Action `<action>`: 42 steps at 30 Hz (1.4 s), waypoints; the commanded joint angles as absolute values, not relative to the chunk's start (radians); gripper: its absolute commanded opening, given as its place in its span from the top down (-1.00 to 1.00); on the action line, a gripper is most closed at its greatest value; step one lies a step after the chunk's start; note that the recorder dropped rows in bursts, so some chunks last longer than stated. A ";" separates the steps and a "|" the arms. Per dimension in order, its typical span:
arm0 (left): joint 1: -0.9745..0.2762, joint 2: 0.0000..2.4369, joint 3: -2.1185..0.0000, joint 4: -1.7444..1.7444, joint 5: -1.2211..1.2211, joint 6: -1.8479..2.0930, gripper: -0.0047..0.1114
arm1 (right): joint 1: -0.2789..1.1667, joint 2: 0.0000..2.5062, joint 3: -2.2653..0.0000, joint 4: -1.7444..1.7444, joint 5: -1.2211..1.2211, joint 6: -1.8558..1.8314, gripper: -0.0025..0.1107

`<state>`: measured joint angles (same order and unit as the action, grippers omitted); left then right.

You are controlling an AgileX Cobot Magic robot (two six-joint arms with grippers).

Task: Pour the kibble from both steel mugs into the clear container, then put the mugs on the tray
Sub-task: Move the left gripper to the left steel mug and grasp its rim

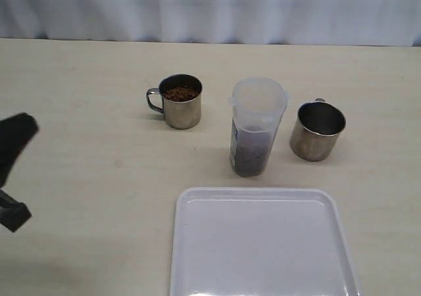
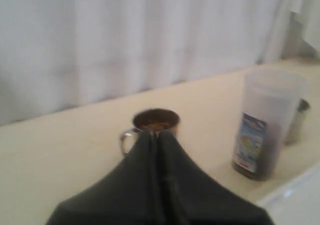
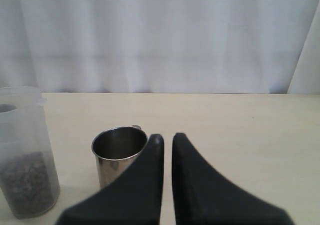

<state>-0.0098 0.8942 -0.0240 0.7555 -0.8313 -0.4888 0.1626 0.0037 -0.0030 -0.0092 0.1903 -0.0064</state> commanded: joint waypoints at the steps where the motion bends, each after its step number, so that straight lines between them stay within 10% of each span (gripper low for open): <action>1: -0.007 1.239 -0.152 0.944 -1.013 -0.503 0.92 | 0.166 0.000 0.000 -0.007 0.192 -0.007 0.87; 12: -0.035 1.873 -0.557 1.132 -1.052 -0.348 0.86 | 0.166 0.000 0.000 -0.007 0.192 -0.007 0.87; 27: -0.155 2.153 -0.907 1.026 -0.858 -0.345 -0.24 | 0.166 0.000 0.000 -0.007 0.192 -0.007 0.87; 42: -0.175 2.233 -1.033 1.035 -0.891 -0.337 -0.25 | 0.166 0.000 0.000 -0.007 0.192 -0.007 0.87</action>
<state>-0.1674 2.2207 -1.0145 1.0458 -0.8683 -0.3391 0.1626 0.0037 -0.0030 -0.0092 0.1903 -0.0064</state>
